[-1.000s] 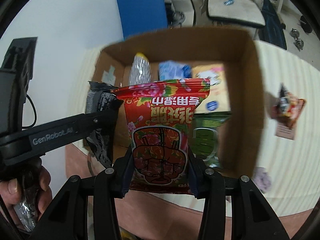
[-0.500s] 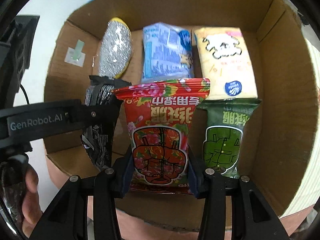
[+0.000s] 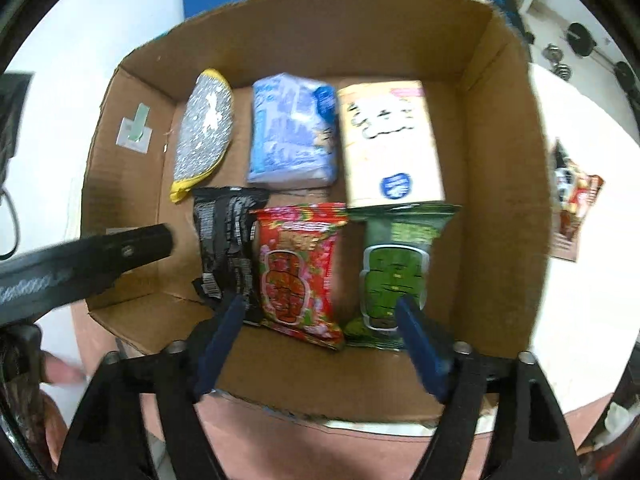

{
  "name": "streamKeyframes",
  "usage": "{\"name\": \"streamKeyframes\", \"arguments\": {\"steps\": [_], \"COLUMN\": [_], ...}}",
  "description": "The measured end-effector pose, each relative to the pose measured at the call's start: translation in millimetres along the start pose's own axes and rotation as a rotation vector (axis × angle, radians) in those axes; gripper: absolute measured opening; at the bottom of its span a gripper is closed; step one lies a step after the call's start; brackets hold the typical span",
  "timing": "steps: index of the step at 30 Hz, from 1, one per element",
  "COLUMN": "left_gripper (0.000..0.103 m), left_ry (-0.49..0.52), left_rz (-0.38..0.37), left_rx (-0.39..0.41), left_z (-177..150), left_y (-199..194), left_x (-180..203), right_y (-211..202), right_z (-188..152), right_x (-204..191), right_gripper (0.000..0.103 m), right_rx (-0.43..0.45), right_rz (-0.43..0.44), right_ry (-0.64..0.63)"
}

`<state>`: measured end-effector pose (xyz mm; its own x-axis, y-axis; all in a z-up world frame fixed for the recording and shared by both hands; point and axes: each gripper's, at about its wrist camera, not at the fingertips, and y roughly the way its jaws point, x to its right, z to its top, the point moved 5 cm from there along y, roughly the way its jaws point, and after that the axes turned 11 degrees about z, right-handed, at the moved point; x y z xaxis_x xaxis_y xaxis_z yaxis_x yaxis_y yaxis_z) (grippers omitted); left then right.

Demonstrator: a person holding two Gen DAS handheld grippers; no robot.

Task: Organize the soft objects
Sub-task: 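Place the black and red bags into the box and open both grippers, then grasp the orange panda bag with the left gripper while the right grasps the grey plush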

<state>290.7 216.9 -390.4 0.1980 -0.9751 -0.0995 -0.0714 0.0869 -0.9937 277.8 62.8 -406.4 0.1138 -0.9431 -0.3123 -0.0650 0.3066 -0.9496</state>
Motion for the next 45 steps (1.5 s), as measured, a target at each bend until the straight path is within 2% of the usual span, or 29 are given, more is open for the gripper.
{"name": "streamKeyframes", "arguments": {"steps": [2, 7, 14, 19, 26, 36, 40, 43, 45], "left_gripper": [0.097, 0.098, 0.098, 0.098, 0.098, 0.097, 0.098, 0.098, 0.098], "left_ry": [0.010, 0.008, 0.022, 0.039, 0.038, 0.001, 0.021, 0.050, 0.081], "left_rz": [0.045, 0.071, 0.127, 0.115, 0.105, 0.092, 0.141, 0.190, 0.242], "left_rx": [0.056, 0.130, 0.280, 0.340, 0.389, 0.419, 0.440, 0.447, 0.463], "left_z": [-6.8, -20.4, -46.7, -73.8, -104.5, -118.4, -111.4, -101.0, -90.8], "left_y": [-9.3, -30.5, -72.5, -100.8, -136.5, -160.3, -161.8, -155.6, -148.8], "left_x": [-2.3, -13.6, -14.1, -13.0, -16.8, -25.8, -16.8, -2.7, 12.9], "right_y": [-7.2, -31.6, -69.2, -108.4, -155.3, -186.3, -188.8, -186.6, -179.8], "right_z": [0.8, -3.4, -19.7, -41.5, -70.0, -91.0, -91.6, -92.1, -92.4], "right_x": [8.7, 25.8, 19.6, 7.8, -8.8, -25.6, -11.6, 29.1, 60.1], "right_gripper": [0.103, 0.103, 0.103, 0.103, 0.103, 0.103, 0.103, 0.103, 0.103], "right_rx": [0.006, 0.038, 0.120, 0.195, 0.270, 0.298, 0.292, 0.299, 0.294], "right_rz": [-0.048, -0.101, -0.109, -0.076, -0.061, -0.019, 0.049, 0.091, 0.081], "right_ry": [-0.002, -0.014, -0.025, -0.041, -0.075, -0.103, -0.042, 0.087, 0.169]}}
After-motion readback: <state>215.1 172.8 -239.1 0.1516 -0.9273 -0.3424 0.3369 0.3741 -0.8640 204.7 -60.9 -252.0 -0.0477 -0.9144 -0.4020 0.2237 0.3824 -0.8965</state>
